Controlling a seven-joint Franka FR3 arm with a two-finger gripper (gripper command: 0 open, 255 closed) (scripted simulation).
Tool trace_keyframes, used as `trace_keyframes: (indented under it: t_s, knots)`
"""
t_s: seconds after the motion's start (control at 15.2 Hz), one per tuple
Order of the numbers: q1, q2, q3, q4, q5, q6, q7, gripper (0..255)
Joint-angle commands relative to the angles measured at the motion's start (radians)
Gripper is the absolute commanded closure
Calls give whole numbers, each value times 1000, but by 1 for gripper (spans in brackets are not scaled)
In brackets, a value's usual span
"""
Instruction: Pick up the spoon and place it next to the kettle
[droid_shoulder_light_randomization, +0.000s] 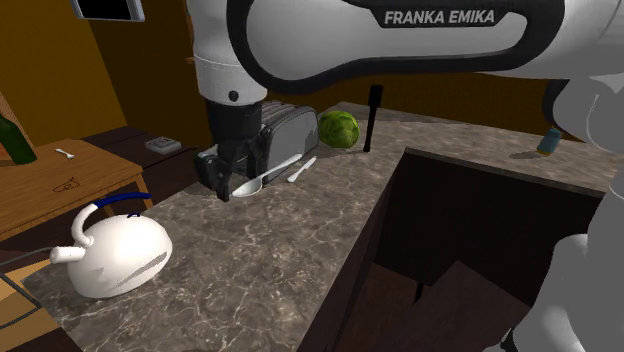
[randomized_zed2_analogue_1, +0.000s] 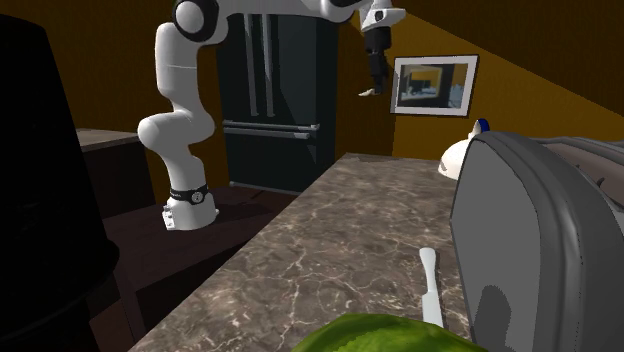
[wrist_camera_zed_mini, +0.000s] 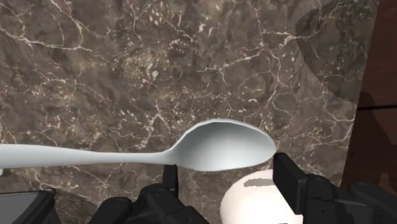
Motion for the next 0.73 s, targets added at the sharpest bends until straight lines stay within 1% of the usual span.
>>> trace_keyframes:
  t_s: [0.0,0.13,0.33,0.46,0.59,0.66]
  knots:
    - [37,59,17,79,-33,-31,49,255]
    - [83,126,31,166,-69,-63,95,255]
    - [166,241,42,328,-129,-127,155,255]
    - [236,334,40,469,-171,-184,187,255]
    - [311,433,31,632,-211,-250,202,255]
    - [301,418,31,592,-205,-226,206,255]
